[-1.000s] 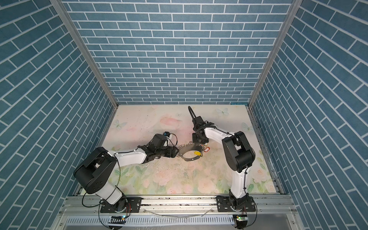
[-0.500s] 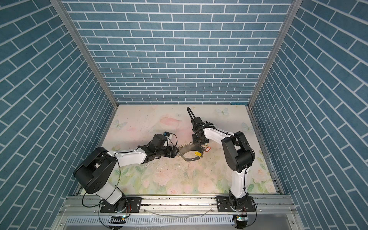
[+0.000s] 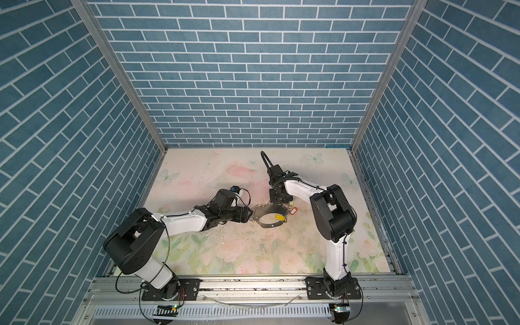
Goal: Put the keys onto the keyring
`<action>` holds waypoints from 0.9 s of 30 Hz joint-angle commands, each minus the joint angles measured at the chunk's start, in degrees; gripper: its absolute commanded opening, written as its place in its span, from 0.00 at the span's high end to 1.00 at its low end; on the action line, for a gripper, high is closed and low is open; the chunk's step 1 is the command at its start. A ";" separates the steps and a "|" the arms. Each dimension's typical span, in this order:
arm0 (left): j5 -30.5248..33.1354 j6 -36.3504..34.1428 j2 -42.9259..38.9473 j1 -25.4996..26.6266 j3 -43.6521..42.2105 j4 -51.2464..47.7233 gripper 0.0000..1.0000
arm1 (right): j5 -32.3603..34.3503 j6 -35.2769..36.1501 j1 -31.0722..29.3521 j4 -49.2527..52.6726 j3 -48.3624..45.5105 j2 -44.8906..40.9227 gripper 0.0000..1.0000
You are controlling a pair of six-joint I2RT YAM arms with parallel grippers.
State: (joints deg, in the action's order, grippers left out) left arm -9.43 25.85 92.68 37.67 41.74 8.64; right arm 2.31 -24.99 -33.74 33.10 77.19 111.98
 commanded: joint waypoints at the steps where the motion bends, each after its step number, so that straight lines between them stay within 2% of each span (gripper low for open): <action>1: 0.84 -1.13 -1.38 -0.14 -0.67 -0.95 0.16 | 2.63 1.00 -0.28 2.73 2.17 0.52 0.70; 11: 0.83 -1.15 -1.45 -0.14 -0.60 -0.91 0.16 | 5.63 1.35 -1.37 4.49 3.04 0.47 0.77; 20: 0.99 -1.21 -1.37 -0.14 -0.60 -0.91 0.16 | 10.15 1.74 -2.30 6.86 3.47 0.16 0.79; 27: 1.00 -1.18 -0.97 -0.14 -0.52 -0.82 0.16 | 8.66 1.44 -2.31 6.21 3.23 0.49 0.82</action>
State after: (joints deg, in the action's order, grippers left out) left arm -8.99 25.21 92.47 37.69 41.74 8.47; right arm 9.96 -23.92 -35.75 37.67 78.24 111.98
